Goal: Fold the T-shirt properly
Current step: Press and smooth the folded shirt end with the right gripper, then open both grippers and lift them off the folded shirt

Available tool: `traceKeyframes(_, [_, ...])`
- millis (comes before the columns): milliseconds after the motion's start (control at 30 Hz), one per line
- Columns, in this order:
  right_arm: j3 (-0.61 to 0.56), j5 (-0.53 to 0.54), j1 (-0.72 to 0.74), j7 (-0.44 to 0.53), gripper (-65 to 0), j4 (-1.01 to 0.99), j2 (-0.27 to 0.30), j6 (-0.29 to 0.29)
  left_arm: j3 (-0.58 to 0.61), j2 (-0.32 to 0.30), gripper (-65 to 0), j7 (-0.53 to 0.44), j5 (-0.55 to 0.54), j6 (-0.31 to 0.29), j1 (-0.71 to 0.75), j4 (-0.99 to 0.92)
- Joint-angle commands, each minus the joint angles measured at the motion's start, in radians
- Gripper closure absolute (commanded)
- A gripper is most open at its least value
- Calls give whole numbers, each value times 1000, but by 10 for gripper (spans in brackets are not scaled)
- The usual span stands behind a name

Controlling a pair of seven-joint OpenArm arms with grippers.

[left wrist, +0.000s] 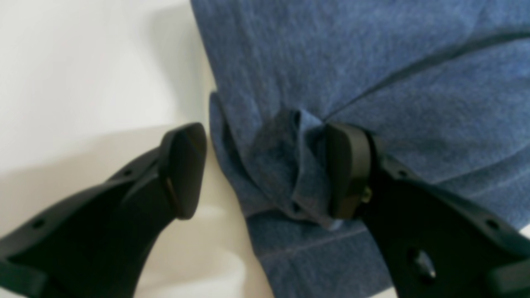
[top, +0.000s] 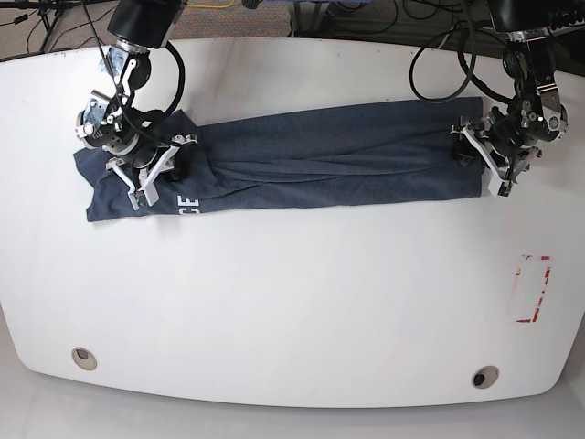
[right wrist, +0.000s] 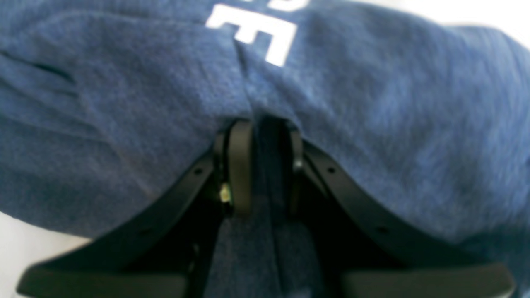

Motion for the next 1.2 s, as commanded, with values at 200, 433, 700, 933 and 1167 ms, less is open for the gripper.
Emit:
traceKeyframes(200, [18,-46,-4,-15,-103,-3,38,-10,-3,-56,-408,3,18,8,-11,-56])
traceKeyframes(433, [61,-46,-7,-17,-103,2,36,-10,-1,-73,-408,-17,18,8,-35,-61])
traceKeyframes(700, [62,-44,-61,-17,-103,62,13,-10,77,-94,-408,-17,20,8,-120,-123])
traceKeyframes(933, [62,-47,-124,-17,-103,149,-36,-10,119,-102,-408,-18,20,8,-190,-202])
traceKeyframes(1167, [59,-44,-174,-17,-103,213,-71,-10,122,-119,-408,-18,18,8,-209,-206])
